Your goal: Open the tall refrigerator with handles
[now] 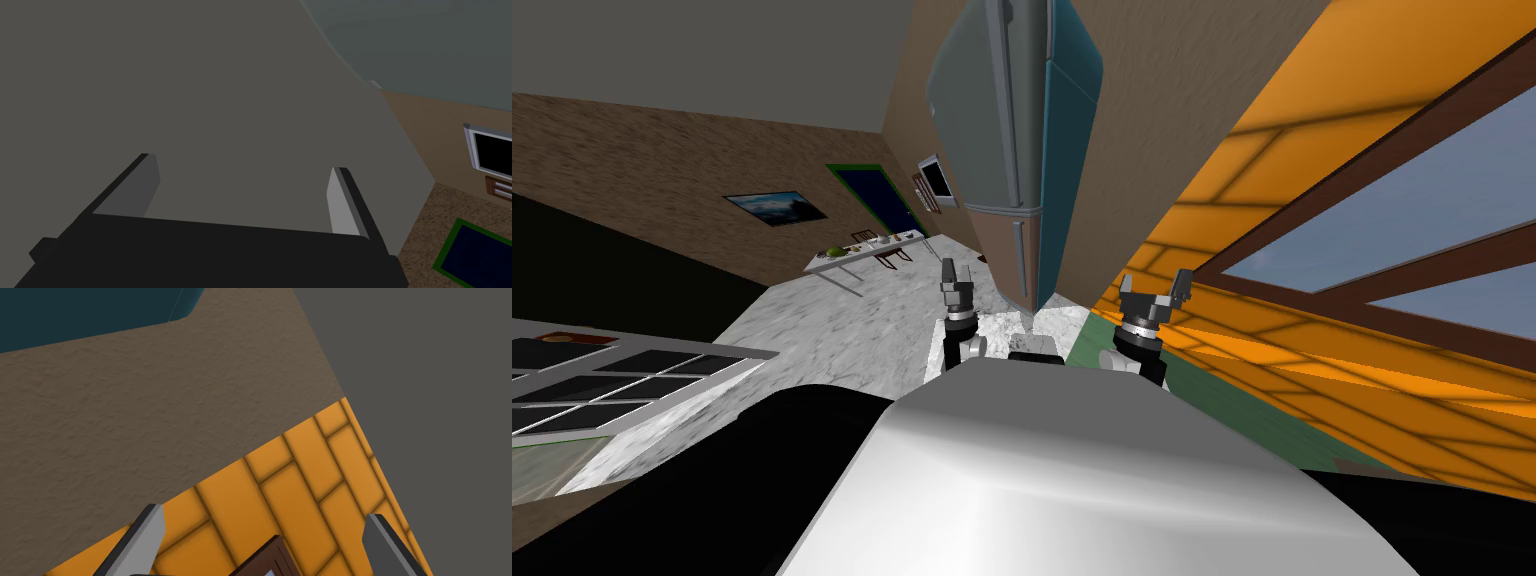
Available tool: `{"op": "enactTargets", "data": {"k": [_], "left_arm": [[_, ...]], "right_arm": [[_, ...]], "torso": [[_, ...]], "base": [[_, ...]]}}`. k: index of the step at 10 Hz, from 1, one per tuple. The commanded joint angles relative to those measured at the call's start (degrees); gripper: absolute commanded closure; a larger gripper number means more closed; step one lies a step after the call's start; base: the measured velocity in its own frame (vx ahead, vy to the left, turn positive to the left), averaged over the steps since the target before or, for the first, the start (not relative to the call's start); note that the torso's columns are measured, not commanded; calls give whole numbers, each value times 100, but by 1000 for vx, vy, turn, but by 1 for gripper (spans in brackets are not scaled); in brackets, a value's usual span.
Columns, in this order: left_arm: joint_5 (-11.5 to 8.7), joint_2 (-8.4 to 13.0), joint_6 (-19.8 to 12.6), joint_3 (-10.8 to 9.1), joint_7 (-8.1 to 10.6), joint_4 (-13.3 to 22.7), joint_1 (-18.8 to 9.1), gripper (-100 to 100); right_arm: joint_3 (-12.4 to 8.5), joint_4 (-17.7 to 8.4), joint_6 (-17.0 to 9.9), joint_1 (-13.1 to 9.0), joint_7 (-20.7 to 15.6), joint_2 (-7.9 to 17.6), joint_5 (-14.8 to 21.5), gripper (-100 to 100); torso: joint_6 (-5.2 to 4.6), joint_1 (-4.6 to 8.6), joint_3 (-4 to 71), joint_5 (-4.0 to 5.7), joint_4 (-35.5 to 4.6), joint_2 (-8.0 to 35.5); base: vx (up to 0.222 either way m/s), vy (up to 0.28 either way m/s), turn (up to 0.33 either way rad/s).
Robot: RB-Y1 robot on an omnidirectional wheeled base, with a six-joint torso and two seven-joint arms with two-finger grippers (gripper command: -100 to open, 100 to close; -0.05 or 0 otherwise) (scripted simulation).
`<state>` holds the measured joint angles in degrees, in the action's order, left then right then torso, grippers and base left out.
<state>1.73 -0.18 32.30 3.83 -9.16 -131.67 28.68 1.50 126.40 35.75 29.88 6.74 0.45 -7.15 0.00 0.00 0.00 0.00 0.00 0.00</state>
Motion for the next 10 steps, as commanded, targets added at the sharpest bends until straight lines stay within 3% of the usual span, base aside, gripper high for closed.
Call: {"op": "enactTargets", "data": {"k": [1, 9, 10], "left_arm": [[0, 0, 0, 0, 0, 0, 0, 0], [0, 0, 1, 0, 0, -2, 0, 0], [16, 180, -58, -15, -15, 11, -15, -100]], "right_arm": [[0, 0, 0, 0, 0, 0, 0, 0], [0, 2, 1, 0, 0, 0, 0, 0], [0, 2, 1, 0, 0, 0, 0, 0]], "torso": [[0, 0, 467, 0, -235, 232], [0, 0, 7073, 0, -3537, 3539], [0, 0, 7919, 0, -3960, 3962]], "base": [[0, 0, 0], [0, 0, 0], [25, -11, 6]]}}
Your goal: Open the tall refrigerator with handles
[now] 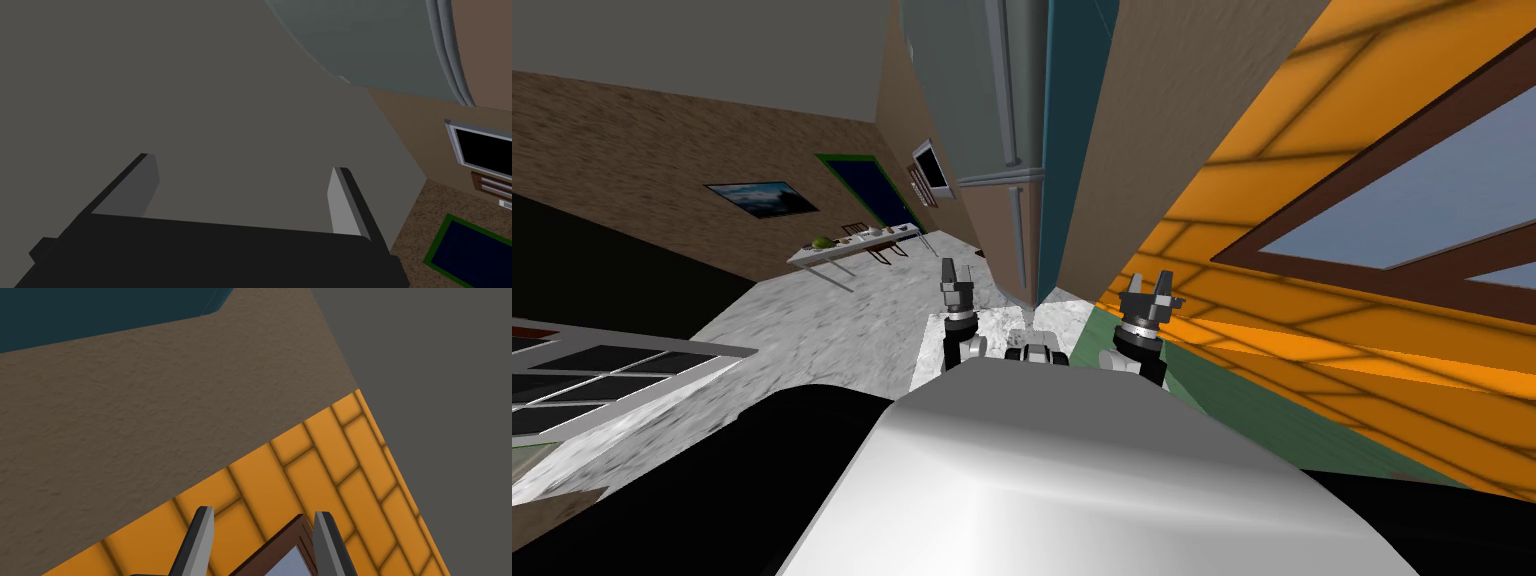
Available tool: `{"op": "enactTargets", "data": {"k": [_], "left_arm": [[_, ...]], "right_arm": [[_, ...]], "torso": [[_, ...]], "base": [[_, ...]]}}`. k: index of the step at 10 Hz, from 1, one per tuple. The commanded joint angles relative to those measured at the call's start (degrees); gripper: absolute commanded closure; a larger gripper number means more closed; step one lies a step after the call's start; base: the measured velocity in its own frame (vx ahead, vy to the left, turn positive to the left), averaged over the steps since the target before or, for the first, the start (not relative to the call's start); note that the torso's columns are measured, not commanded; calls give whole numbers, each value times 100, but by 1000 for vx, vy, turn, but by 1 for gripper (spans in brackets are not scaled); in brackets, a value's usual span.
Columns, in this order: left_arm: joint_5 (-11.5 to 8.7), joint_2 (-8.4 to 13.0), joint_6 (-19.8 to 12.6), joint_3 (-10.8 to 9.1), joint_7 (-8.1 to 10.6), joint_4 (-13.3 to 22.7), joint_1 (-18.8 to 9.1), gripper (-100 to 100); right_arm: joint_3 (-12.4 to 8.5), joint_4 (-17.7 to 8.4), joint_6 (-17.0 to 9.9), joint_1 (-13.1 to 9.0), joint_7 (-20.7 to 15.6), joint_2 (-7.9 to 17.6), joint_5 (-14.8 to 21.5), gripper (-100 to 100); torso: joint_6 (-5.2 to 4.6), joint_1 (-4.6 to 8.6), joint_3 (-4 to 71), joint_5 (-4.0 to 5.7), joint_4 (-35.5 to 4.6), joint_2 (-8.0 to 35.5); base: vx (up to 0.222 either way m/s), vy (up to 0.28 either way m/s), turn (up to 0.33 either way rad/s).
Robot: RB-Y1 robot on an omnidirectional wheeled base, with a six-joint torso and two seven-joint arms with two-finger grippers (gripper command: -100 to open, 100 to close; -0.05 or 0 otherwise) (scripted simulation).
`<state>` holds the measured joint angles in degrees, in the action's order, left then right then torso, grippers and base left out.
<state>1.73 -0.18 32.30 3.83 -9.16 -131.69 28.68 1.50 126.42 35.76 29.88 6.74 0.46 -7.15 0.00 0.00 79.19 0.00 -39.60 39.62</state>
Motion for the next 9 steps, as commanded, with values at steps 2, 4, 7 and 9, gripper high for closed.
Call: {"op": "enactTargets", "data": {"k": [2, 4, 7, 9], "left_arm": [[53, 418, -189, -47, -48, 44, -47, -100], [104, 599, -377, -94, -95, 88, -95, -100], [201, 740, -726, -181, -182, 172, -182, -100], [270, 784, -978, -244, -245, 234, -246, -100]], "right_arm": [[0, -3, -1, 1, 0, 0, 0, 0], [1, -3, -1, 2, 0, -1, 0, 0], [1, -3, 0, 2, 0, -1, 0, 0], [1, -3, -1, 2, 0, -1, 0, 0]], "torso": [[0, 5, 512, 1, -242, 237], [0, 6, 542, 2, -264, 258], [0, 4, 541, 1, -267, 263], [-1, 1, 537, 0, -269, 268]], "base": [[47, -35, 13], [66, -54, 18], [95, -75, 22], [98, -78, 23]]}}
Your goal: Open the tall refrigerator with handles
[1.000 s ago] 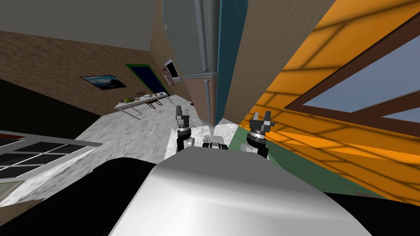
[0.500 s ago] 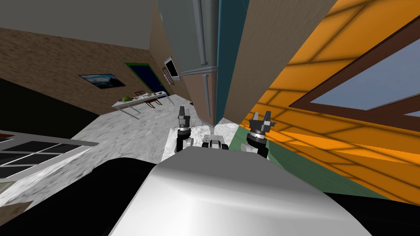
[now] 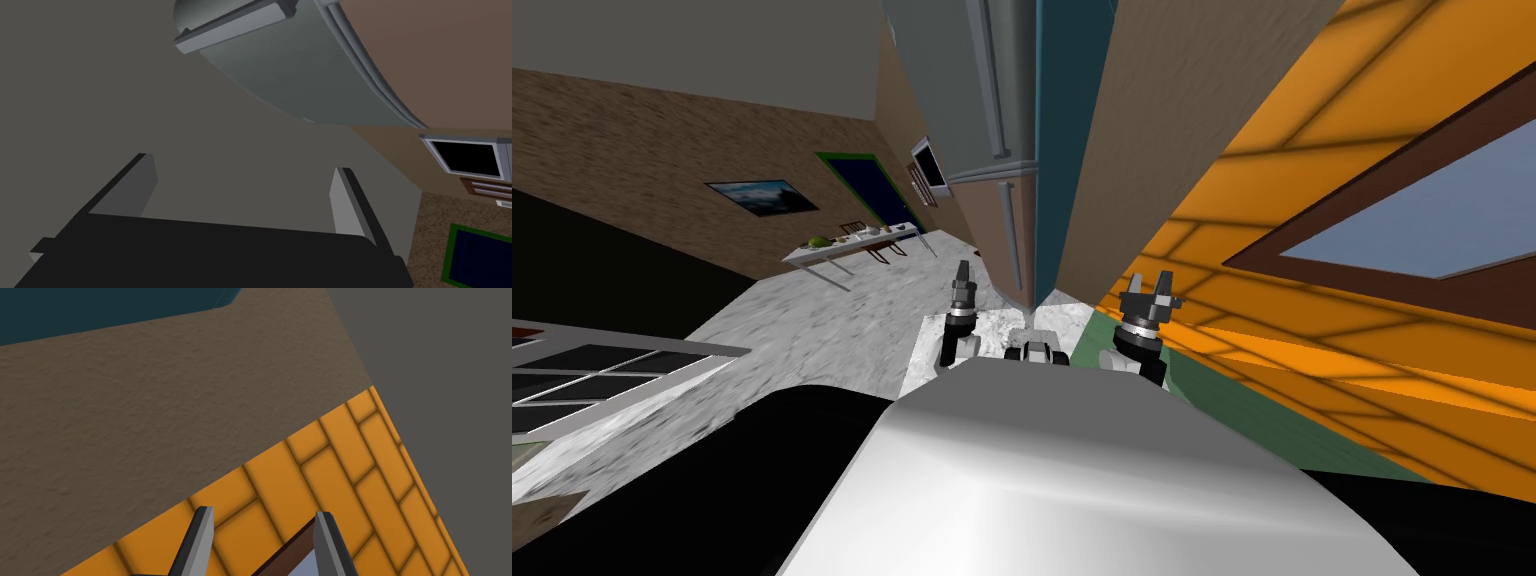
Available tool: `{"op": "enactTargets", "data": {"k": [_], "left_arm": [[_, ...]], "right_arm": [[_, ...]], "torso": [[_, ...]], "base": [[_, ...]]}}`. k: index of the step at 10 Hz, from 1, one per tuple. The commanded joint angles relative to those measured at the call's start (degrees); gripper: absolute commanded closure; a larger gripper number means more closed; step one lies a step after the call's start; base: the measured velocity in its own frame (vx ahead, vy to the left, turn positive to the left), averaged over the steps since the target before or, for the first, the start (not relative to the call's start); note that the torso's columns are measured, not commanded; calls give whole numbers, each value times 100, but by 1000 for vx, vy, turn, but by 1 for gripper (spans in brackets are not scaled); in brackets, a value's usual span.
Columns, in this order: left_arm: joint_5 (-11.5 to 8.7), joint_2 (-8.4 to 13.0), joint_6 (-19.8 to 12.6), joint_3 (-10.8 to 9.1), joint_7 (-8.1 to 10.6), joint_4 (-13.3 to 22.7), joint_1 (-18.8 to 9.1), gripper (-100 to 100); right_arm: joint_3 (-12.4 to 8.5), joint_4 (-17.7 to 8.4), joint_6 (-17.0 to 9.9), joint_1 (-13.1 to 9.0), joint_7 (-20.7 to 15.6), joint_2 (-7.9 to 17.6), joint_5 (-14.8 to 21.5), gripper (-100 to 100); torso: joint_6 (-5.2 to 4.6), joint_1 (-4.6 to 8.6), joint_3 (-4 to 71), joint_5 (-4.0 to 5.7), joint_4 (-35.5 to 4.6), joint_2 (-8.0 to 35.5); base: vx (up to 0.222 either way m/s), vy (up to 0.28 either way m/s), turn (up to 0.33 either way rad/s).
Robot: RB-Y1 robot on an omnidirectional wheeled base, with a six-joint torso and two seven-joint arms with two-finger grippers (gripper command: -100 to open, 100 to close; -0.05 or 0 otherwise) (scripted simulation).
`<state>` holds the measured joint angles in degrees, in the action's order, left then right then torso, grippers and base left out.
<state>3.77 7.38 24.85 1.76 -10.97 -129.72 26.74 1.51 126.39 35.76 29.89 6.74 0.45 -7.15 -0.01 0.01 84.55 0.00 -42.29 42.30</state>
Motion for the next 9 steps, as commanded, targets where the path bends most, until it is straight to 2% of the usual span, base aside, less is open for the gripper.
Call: {"op": "enactTargets", "data": {"k": [1, 9], "left_arm": [[101, 41, -360, -68, -97, 70, -84, -100], [355, 0, -1286, -298, -326, 314, -320, -100]], "right_arm": [[0, 0, 0, 0, 0, 0, 0, 0], [0, 0, 0, 0, 0, 0, 0, 0]], "torso": [[1, -5, 3, -1, 1, -3], [1, -2, 0, 0, 0, 1]], "base": [[107, -91, 23], [97, -77, 21]]}}
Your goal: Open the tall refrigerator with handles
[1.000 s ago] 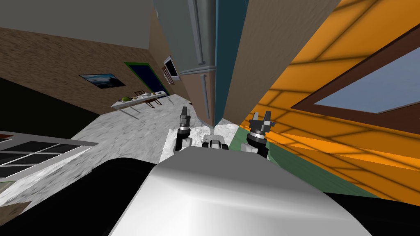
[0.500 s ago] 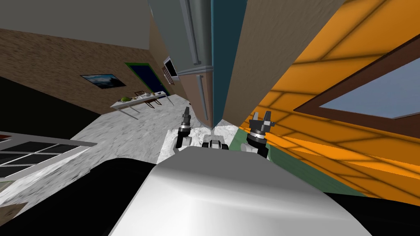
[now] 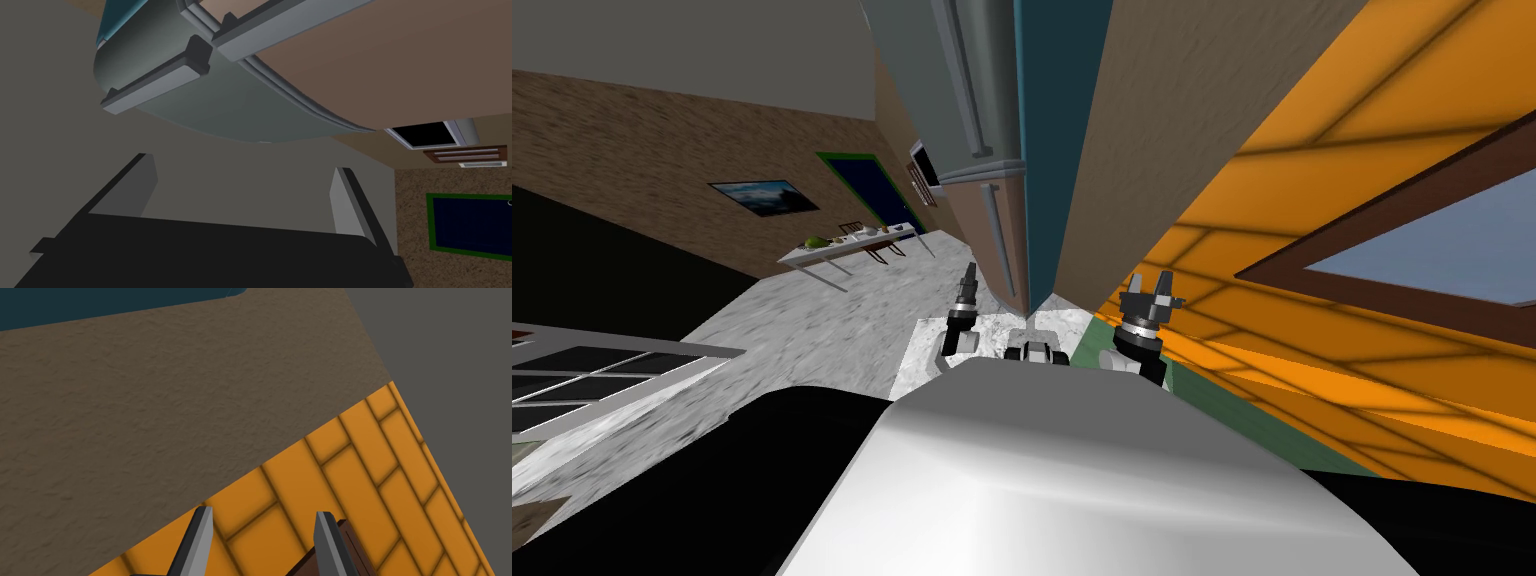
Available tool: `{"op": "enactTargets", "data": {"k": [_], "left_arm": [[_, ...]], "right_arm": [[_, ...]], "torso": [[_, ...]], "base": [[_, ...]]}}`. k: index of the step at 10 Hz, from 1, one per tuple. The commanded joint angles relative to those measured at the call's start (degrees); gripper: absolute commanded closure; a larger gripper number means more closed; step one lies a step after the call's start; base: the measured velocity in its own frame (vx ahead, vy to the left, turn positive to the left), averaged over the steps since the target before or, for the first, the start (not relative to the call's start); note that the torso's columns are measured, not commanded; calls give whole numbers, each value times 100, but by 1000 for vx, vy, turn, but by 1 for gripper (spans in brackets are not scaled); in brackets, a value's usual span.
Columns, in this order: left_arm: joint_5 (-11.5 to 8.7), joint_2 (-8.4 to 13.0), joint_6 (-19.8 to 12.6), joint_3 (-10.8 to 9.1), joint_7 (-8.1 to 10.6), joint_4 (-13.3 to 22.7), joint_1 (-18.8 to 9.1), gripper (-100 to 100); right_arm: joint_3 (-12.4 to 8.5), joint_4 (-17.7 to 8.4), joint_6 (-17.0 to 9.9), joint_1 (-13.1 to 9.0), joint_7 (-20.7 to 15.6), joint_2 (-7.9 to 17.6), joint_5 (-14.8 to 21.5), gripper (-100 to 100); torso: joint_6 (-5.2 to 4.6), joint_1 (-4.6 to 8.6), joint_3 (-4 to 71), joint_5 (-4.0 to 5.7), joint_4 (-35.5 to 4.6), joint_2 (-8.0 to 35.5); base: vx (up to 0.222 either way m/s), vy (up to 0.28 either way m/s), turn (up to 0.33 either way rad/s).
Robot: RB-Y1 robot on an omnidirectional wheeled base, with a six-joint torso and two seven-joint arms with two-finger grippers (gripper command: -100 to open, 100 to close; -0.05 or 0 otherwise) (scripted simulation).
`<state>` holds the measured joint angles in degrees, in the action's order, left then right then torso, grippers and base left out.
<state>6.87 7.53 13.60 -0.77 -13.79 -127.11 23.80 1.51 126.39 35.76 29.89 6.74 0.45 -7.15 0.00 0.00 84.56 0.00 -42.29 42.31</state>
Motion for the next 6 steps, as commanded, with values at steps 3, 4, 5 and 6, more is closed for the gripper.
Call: {"op": "enactTargets", "data": {"k": [3, 4, 5, 6], "left_arm": [[127, -13, -459, -120, -117, 134, -104, -100], [154, -1, -560, -145, -142, 161, -129, -100], [182, 18, -663, -170, -167, 188, -156, -100], [211, 44, -769, -197, -193, 217, -183, -100]], "right_arm": [[0, 0, 0, 0, 0, 0, 0, 0], [0, 0, 0, 0, 0, 0, 0, 0], [0, 0, 0, 0, 0, 0, 0, 0], [0, 0, 0, 0, 0, 0, 0, 0]], "torso": [[0, -1, 1, 0, 0, -3], [0, -3, 4, -1, 2, -7], [0, -1, 5, 0, 2, -9], [0, 1, 2, 0, 1, -4]], "base": [[76, -69, 17], [90, -66, 18], [84, -68, 19], [85, -68, 20]]}}
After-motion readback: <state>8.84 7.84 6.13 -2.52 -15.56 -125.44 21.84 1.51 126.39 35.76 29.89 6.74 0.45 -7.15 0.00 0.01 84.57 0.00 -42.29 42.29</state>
